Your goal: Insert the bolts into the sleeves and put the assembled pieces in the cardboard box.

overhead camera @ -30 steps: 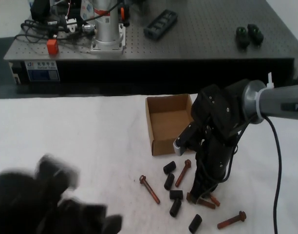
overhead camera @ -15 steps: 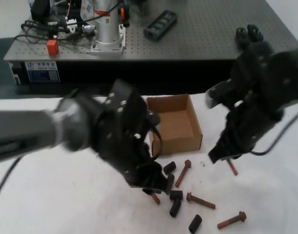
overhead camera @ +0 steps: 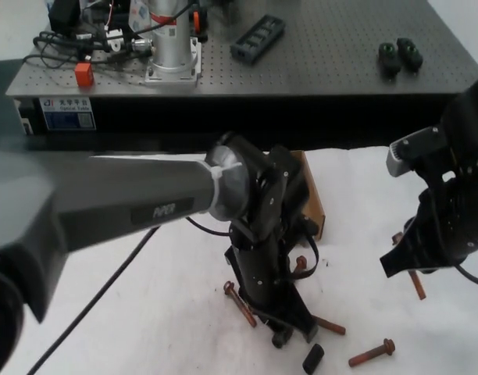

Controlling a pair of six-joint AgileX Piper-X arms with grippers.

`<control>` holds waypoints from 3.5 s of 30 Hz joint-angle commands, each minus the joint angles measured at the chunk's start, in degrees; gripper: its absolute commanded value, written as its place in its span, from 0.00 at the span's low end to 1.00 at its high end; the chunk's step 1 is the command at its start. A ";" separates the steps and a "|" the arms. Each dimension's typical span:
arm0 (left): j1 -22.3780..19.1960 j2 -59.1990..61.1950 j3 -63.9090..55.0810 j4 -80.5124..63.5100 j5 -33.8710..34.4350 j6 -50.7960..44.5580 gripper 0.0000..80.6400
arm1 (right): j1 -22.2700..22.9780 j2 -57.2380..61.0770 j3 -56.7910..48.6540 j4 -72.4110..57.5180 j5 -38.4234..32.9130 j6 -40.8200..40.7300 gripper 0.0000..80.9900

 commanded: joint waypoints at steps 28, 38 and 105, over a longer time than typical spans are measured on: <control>-0.32 -27.04 18.14 -27.34 9.99 -12.82 0.01 | 2.47 -20.29 12.56 -33.64 -28.91 32.35 0.03; -0.32 -43.07 33.15 -46.44 16.51 -17.78 0.01 | 9.28 -25.07 17.14 -53.86 -25.79 44.43 0.03; 10.16 17.68 -30.50 -22.76 -0.65 -31.99 0.01 | -1.12 -40.18 17.42 -1.29 -11.64 32.65 0.54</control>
